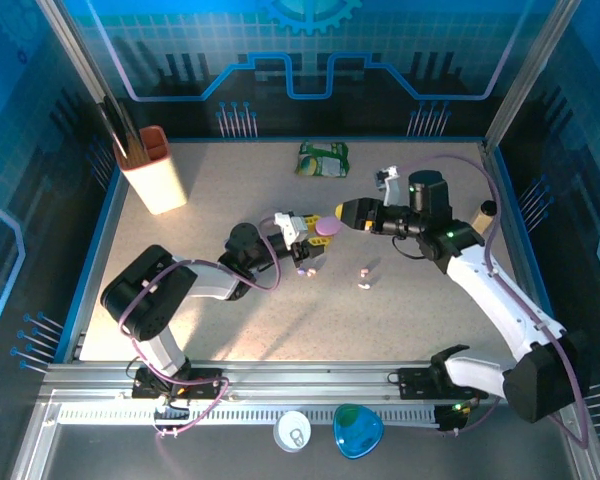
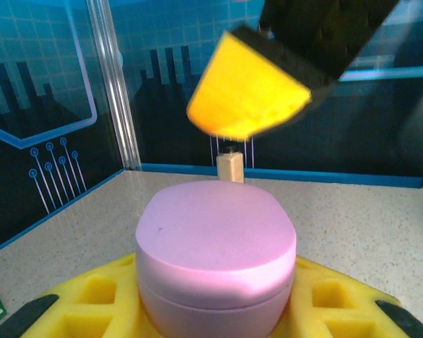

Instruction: Insert wireless bluetooth earbuds into charging case

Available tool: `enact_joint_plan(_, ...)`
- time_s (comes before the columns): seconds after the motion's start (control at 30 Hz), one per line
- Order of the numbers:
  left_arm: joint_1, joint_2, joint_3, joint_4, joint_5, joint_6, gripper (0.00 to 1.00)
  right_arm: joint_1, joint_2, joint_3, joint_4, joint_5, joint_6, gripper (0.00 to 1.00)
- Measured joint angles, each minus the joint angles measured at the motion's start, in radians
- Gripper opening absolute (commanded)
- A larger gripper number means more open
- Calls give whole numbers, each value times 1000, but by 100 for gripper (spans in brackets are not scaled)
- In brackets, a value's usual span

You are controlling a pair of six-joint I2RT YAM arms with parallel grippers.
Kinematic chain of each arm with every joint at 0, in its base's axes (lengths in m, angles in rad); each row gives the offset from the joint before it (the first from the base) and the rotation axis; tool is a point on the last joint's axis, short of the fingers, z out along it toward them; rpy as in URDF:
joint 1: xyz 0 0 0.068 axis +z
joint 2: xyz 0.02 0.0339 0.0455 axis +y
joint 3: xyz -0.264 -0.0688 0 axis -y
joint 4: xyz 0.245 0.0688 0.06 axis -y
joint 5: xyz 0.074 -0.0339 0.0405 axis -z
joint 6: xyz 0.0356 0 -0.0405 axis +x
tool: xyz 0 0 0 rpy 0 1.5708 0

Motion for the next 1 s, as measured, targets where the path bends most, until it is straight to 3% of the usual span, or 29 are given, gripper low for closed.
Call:
enact_joint_plan(0.27, 0, -37, 16, 5, 6, -46, 30, -17, 4, -165, 244, -147, 217, 68)
enact_joint_plan(0.5, -2, -37, 39, 5, 11, -68, 30, -10, 52, -192, 438, -210, 345, 63)
enact_joint_plan(0.9, -12, -39, 44, -3, 13, -63, 30, -16, 78, -216, 567, -244, 442, 19)
enact_joint_plan(1.0, -13, -41, 44, -23, 14, -54, 42, -22, 78, -231, 579, -244, 452, 17)
